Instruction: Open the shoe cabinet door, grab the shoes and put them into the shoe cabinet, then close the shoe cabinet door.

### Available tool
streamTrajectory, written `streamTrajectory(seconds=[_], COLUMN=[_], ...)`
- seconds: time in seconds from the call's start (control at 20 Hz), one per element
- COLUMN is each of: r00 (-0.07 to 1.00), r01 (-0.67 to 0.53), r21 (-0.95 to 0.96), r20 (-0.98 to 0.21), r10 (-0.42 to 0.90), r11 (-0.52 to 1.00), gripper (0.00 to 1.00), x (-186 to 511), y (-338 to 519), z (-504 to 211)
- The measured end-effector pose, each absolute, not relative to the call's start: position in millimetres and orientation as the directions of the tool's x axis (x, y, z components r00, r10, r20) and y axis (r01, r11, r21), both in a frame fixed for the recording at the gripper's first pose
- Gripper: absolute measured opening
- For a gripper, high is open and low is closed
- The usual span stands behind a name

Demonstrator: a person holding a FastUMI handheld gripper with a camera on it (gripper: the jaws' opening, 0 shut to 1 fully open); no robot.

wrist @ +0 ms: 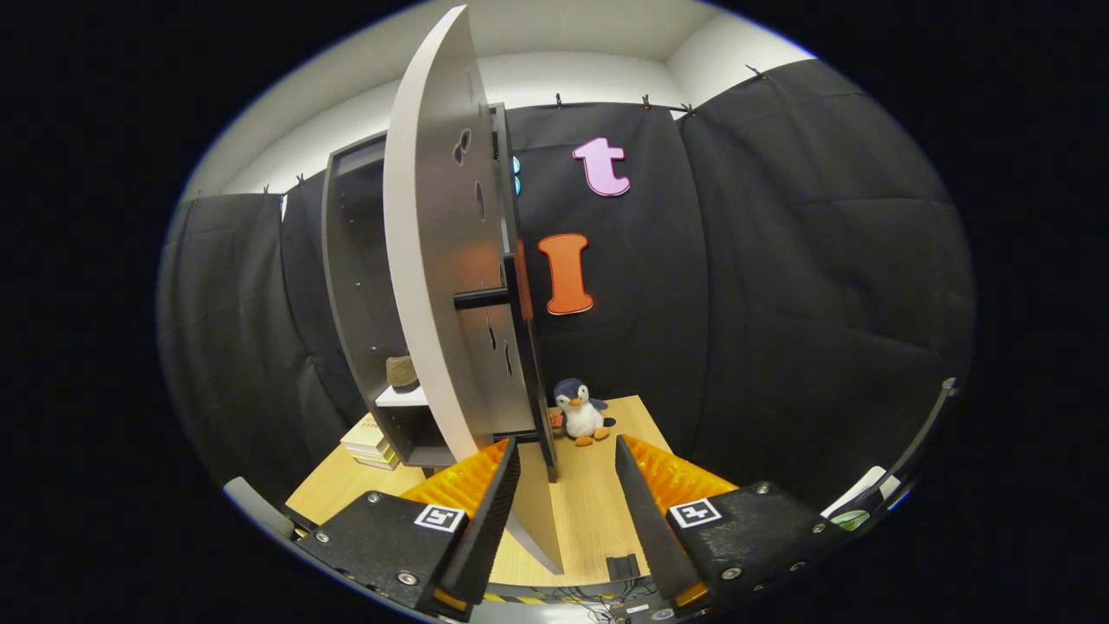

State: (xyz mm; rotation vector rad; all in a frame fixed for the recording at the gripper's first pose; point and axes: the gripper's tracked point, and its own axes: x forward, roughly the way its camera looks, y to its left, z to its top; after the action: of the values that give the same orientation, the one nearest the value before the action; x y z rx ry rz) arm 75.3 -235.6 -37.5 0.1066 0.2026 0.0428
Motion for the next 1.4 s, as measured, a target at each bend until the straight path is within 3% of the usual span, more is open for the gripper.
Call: streamTrajectory(seconds=[0.25, 0.7, 1.1, 1.4], r00=[0.974, 0.939, 0.902, 0.885], r01=[-0.082, -0.277, -0.366, -0.415], r21=[0.095, 0.098, 0.118, 0.091], r20=[-0.204, -0.184, -0.199, -0.191], r10=[0.1, 0.291, 0.383, 0.425], r11=[0.992, 0.956, 0.923, 0.905], gripper=[0.69, 0.69, 0.72, 0.8], x=[74.0, 71.9, 81.6, 96.0], y=[-228.0, -171.6, -143.7, -107.8], z=[-40.7, -42.7, -45.8, -44.9])
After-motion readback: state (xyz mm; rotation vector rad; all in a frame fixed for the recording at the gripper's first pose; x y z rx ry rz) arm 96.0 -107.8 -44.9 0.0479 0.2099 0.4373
